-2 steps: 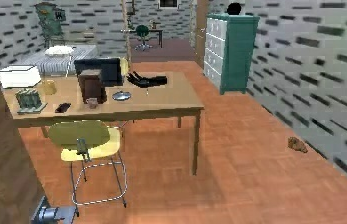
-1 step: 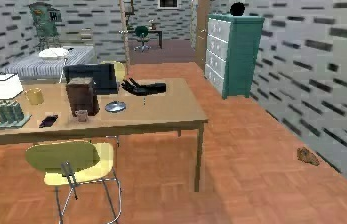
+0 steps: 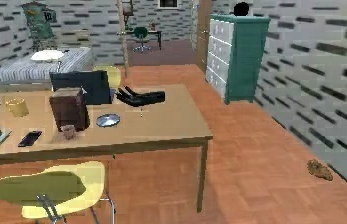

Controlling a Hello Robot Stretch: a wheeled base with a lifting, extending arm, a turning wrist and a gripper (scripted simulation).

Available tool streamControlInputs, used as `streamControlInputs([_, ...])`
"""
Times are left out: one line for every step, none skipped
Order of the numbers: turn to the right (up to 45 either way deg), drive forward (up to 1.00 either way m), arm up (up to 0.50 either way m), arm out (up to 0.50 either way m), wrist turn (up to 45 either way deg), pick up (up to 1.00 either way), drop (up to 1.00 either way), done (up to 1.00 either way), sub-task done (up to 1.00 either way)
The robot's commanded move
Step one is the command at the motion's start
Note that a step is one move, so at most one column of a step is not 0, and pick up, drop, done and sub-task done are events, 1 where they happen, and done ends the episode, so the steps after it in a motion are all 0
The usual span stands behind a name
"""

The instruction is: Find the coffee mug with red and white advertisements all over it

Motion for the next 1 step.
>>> streamControlInputs([15.0,0.0,0.0,0.0,0.0,0.0,0.0,0.0,0.0])
